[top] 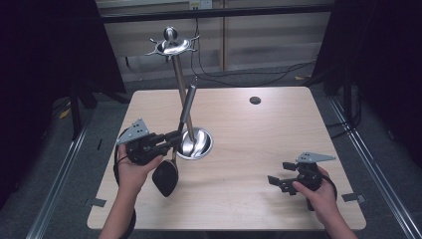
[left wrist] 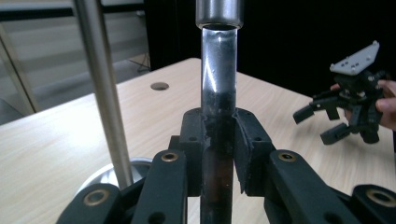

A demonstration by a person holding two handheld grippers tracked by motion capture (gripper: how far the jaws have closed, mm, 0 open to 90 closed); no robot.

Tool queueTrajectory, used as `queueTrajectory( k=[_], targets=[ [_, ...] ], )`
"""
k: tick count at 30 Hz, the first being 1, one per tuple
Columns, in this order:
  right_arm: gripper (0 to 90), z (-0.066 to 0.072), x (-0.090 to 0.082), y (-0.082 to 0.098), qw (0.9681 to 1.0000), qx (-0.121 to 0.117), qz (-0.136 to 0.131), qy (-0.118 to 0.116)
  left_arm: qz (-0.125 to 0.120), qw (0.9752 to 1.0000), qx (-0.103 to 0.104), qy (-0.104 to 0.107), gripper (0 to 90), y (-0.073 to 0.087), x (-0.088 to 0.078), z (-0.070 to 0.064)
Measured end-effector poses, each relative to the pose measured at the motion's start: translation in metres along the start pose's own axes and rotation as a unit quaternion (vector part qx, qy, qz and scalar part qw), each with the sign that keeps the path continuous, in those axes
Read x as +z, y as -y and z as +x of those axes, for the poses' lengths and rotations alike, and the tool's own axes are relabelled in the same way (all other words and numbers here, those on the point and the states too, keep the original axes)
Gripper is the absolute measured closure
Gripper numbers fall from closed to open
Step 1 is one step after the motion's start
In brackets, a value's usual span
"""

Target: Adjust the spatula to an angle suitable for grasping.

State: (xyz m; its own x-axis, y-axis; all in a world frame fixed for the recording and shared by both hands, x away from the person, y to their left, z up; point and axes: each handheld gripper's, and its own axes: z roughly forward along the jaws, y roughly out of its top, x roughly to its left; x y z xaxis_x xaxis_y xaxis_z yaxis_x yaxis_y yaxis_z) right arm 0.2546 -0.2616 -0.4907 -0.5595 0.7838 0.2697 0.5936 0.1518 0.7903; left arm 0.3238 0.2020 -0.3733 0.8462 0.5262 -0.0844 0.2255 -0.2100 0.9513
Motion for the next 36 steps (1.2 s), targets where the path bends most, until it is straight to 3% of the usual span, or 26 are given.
queueTrajectory(
  k=[1,7,11,12,22,24,25,36],
  targets=[
    [10.2,0.000,0.000,0.000,1.0000,0.000,0.000,0.000,-0.012,0.9999,-0.002,0.002,75.3,-0.001,-0.003,0.001],
    [10.2,0.000,0.001,0.000,1.0000,0.001,0.000,-0.003,-0.012,0.9997,0.012,-0.019,75.2,-0.005,-0.012,0.000],
    [10.2,0.001,0.001,0.000,1.0000,0.000,0.002,-0.003,-0.027,0.9994,0.008,-0.019,75.2,-0.007,-0.016,0.001],
    [10.2,0.001,0.001,0.000,1.0000,0.000,0.002,-0.003,-0.023,0.9993,0.011,-0.027,75.2,-0.008,-0.018,0.000],
    [10.2,0.000,0.001,0.000,1.0000,0.002,0.000,-0.004,-0.024,0.9993,0.019,-0.022,75.2,-0.014,-0.021,-0.001],
    [10.2,0.001,0.001,0.000,1.0000,0.002,0.000,-0.005,-0.027,0.9989,0.019,-0.034,75.3,-0.015,-0.023,-0.002],
    [10.2,0.001,0.001,0.000,1.0000,0.002,0.000,-0.005,-0.028,0.9991,0.022,-0.025,75.2,-0.016,-0.025,-0.001],
    [10.2,0.002,0.003,0.001,1.0000,0.003,0.002,-0.008,-0.049,0.9970,0.027,-0.053,75.3,-0.024,-0.036,0.000]
  ],
)
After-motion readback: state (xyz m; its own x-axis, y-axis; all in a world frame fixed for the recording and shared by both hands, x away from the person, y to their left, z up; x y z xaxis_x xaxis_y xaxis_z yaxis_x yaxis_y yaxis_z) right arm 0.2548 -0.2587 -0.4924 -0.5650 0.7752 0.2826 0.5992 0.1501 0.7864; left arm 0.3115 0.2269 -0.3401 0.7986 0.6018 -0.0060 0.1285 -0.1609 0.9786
